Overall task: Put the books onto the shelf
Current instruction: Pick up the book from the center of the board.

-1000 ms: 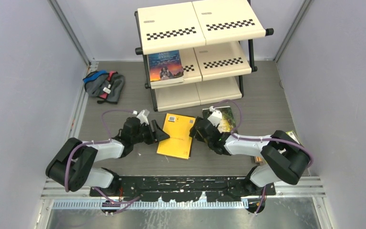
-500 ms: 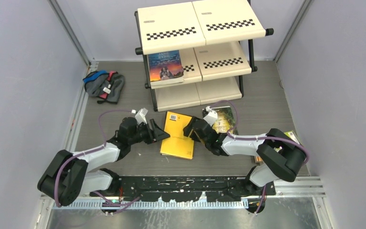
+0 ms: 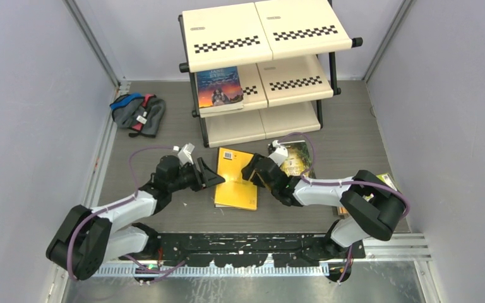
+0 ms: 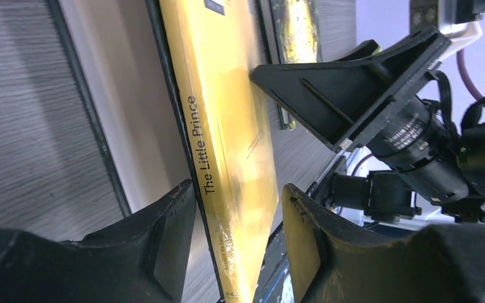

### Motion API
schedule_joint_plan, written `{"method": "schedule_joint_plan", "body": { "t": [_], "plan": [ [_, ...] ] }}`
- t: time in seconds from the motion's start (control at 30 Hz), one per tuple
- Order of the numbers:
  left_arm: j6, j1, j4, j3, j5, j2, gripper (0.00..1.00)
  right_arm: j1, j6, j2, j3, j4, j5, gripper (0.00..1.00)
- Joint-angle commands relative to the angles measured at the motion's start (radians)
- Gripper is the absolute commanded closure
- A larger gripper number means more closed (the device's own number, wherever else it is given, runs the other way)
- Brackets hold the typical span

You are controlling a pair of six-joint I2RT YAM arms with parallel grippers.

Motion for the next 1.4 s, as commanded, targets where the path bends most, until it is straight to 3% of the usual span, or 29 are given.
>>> {"method": "schedule_joint_plan", "body": {
  "t": [0.0, 0.17, 0.5, 0.73, 1.17, 1.37],
  "plan": [
    [-0.002, -0.008, -0.002, 0.039, 0.083, -0.118, 0.47, 0.02, 0.008, -0.011, 0.024, 0.028, -0.025, 0.31],
    [0.023, -0.007, -0.114, 0.046, 0.059, -0.207, 0.45, 0.02, 0.006, -0.014, 0.023, 0.03, -0.03, 0.31],
    [-0.049, -0.011, 0.047, -0.006, 0.093, -0.123, 0.45, 0.029, 0.006, -0.023, 0.027, 0.031, -0.036, 0.31],
    [-0.01, -0.01, -0.057, 0.02, 0.077, -0.176, 0.45, 0.031, 0.005, -0.034, 0.019, 0.076, -0.083, 0.31],
    [0.047, -0.011, -0.049, -0.061, 0.06, -0.093, 0.47, 0.032, 0.037, -0.03, -0.078, 0.273, -0.177, 0.31],
    [0.062, -0.01, -0.077, -0.105, 0.037, -0.133, 0.43, 0.032, 0.036, -0.029, -0.078, 0.297, -0.216, 0.31]
  ]
}}
